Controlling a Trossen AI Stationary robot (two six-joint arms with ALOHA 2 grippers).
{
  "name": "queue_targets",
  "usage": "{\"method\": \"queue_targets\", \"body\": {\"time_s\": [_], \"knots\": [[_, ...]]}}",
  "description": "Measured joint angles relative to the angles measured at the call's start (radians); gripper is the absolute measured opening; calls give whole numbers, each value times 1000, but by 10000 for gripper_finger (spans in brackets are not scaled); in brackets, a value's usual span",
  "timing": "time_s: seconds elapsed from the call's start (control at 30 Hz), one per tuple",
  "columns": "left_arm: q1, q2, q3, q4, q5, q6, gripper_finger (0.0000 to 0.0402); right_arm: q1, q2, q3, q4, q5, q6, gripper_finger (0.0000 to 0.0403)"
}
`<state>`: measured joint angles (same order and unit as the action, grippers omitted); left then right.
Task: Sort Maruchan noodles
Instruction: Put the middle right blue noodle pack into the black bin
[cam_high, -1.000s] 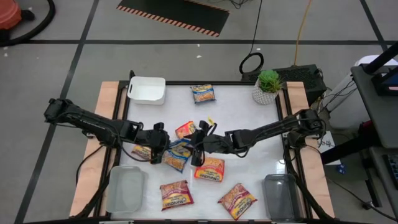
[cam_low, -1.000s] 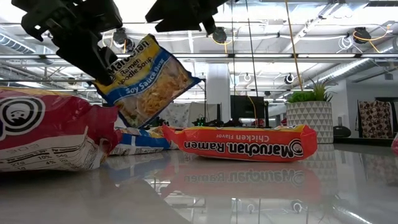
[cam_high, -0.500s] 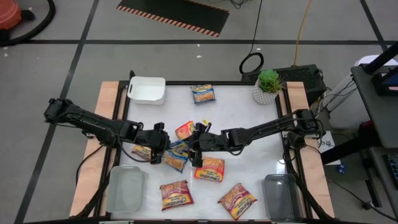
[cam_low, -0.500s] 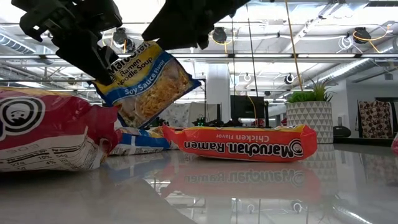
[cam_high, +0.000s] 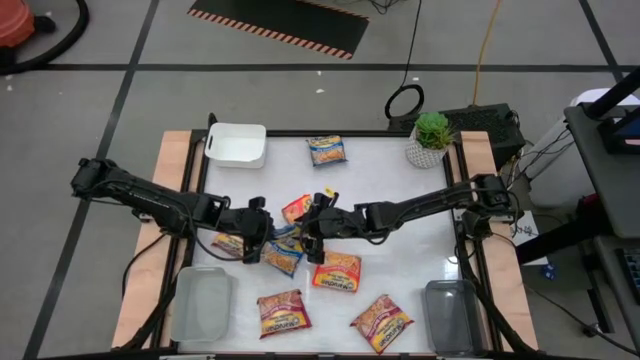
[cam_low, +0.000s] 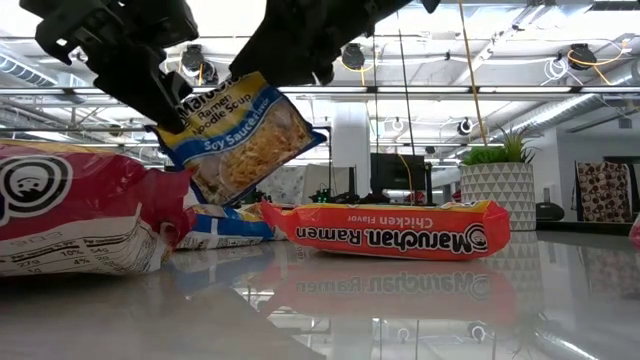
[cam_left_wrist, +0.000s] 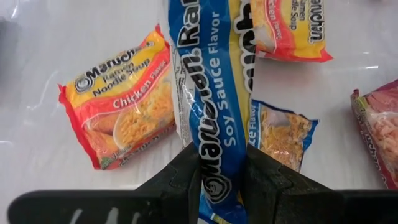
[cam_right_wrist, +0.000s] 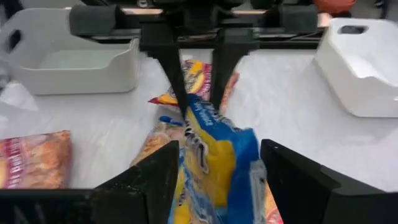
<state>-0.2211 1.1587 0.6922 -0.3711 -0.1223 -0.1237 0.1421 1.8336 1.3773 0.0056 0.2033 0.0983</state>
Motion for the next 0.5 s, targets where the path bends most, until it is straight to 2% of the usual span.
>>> {"method": "queue_targets", "body": {"time_s": [0.23,0.5], "knots": [[0,0,0,37,0,24,93,-1,0,0,-7,-25,-6,211],[0,0,0,37,-1,24,93,-3,0,0,-75,-25,-4,144]]}}
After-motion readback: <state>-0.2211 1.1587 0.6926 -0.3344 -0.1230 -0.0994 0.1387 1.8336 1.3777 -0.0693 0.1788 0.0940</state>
